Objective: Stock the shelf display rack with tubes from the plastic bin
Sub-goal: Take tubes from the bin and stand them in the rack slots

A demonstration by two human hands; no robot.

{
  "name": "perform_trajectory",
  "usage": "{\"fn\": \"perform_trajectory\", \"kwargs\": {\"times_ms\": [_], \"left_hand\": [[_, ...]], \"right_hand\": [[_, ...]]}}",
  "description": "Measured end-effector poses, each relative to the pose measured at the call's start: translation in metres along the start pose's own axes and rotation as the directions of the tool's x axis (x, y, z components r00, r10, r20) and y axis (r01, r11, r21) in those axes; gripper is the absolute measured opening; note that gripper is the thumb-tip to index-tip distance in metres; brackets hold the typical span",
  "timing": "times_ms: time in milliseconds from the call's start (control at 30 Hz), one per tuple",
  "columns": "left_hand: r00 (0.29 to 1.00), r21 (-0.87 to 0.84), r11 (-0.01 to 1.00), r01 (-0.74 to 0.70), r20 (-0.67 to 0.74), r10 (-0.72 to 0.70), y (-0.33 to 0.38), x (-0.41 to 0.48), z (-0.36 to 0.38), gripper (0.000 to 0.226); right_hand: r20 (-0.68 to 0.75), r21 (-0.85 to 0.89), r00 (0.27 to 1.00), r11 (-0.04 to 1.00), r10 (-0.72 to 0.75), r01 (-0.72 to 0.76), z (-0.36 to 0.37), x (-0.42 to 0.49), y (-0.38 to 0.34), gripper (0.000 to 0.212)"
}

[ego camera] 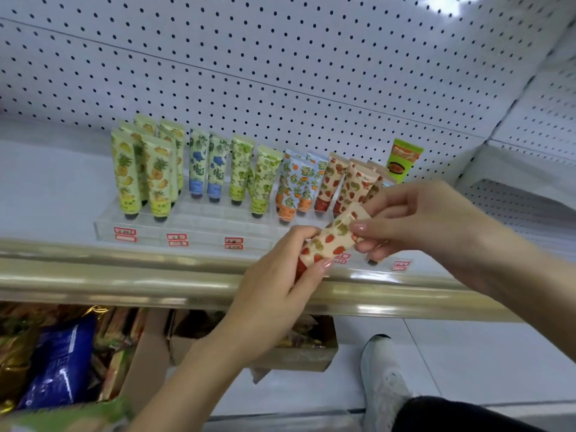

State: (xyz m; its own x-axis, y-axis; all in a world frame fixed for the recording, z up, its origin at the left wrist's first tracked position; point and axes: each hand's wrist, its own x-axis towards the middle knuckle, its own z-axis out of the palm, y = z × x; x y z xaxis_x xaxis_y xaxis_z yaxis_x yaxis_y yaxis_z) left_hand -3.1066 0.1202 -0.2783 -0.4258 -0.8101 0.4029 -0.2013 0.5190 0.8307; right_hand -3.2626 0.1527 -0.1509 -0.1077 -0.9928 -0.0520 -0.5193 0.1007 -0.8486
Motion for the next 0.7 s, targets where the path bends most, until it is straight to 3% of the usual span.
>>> {"fn": "perform_trajectory", "kwargs": {"times_ms": [133, 233, 333, 500, 700], "left_hand": [[0.993, 0.205, 0.976, -0.072, -0.076, 0.089, -0.002, 0.001, 0.006, 0.024], [0.976, 0.382, 0.918, -0.101, -0.139, 0.165, -0.009, 0.007, 0.001, 0.035], [0.978, 0.529, 0.845, -0.075, -0.127, 0.166, -0.018, 0.009, -0.006, 0.044], [0.995, 0.662, 0.748, -0.05, -0.032, 0.096, -0.029, 0.009, -0.007, 0.058], [0.986, 0.702, 0.711, -0.04, -0.086, 0.141, -0.033, 0.012, -0.002, 0.052]], "right_hand": [[-0.002, -0.125, 0.994, 0.986, -0.108, 0.107, -0.015, -0.001, -0.007, 0.012], [-0.076, -0.365, 0.959, 0.903, -0.273, 0.228, -0.033, 0.011, -0.019, 0.008], [-0.119, -0.484, 0.924, 0.834, -0.364, 0.266, -0.044, 0.031, -0.028, 0.011], [-0.128, -0.634, 0.921, 0.745, -0.367, 0.208, -0.038, 0.072, -0.025, 0.01], [-0.103, -0.681, 0.941, 0.712, -0.321, 0.169, -0.025, 0.1, -0.014, 0.011]]}}
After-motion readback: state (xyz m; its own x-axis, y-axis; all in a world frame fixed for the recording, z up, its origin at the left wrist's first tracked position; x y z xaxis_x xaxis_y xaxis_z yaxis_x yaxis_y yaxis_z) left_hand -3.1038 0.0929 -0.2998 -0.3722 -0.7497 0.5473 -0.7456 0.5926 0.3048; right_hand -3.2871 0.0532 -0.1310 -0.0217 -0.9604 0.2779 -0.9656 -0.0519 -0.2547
